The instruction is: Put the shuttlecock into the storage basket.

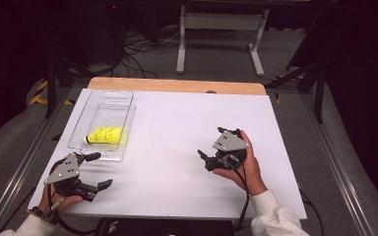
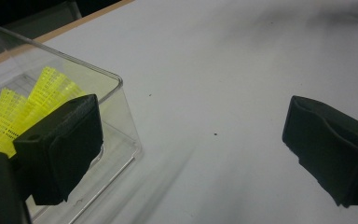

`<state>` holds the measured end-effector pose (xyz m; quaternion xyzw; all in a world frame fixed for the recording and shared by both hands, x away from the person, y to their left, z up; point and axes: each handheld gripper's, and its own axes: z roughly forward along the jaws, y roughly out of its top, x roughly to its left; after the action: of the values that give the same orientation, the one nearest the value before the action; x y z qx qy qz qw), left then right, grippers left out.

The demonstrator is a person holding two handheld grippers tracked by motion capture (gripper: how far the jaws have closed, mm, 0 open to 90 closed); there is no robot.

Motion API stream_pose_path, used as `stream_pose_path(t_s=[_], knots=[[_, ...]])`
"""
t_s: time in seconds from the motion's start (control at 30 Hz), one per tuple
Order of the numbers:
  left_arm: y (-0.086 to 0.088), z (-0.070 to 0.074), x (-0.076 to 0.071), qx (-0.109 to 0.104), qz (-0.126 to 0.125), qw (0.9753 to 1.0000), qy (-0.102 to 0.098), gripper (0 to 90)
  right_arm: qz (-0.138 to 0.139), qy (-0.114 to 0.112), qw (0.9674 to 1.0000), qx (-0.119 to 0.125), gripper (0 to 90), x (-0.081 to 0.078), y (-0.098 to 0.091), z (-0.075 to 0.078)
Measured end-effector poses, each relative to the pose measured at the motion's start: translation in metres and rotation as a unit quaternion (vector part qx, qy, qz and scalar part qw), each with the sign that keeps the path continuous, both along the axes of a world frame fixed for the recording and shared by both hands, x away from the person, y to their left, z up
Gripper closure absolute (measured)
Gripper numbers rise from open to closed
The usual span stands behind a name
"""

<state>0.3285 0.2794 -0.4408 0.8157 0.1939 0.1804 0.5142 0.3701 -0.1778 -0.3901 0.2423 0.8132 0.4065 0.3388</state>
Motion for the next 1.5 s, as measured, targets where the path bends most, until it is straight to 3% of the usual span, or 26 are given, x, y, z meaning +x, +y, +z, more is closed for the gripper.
stream_pose_path(t_s=[0.4,0.73,0.8,0.9,1.0,1.1,1.17,1.33,1.5], knots=[[-0.004,0.000,0.003,0.003,-0.001,1.0000,0.001,5.6,-0.007,-0.010,0.9999,0.000,7.0,-0.014,-0.019,-0.014],[-0.009,-0.001,0.006,0.005,-0.002,1.0000,0.001,5.3,-0.035,-0.019,0.9992,-0.006,6.4,-0.029,-0.042,-0.028],[-0.010,-0.001,0.006,0.003,-0.002,1.0000,0.000,5.2,-0.039,-0.010,0.9991,0.016,6.5,-0.030,-0.048,-0.031],[-0.010,-0.001,0.007,-0.001,0.001,1.0000,0.000,4.9,-0.047,-0.004,0.9989,-0.002,5.4,-0.033,-0.051,-0.037],[-0.010,0.000,0.006,-0.007,0.002,1.0000,-0.003,4.5,-0.046,0.003,0.9989,0.008,6.0,-0.041,-0.058,-0.046],[-0.010,0.001,0.006,-0.006,0.003,1.0000,-0.005,4.2,-0.048,0.001,0.9988,-0.007,5.7,-0.047,-0.061,-0.054],[-0.010,0.001,0.005,-0.013,0.009,0.9999,-0.008,4.0,-0.037,0.014,0.9992,0.010,5.6,-0.050,-0.064,-0.057],[-0.009,0.001,0.004,-0.014,0.008,0.9998,-0.008,3.6,-0.028,-0.003,0.9990,0.035,5.2,-0.054,-0.064,-0.053],[-0.008,0.001,0.003,-0.014,0.012,0.9998,-0.009,3.7,-0.032,-0.001,0.9983,0.049,4.2,-0.054,-0.065,-0.052]])
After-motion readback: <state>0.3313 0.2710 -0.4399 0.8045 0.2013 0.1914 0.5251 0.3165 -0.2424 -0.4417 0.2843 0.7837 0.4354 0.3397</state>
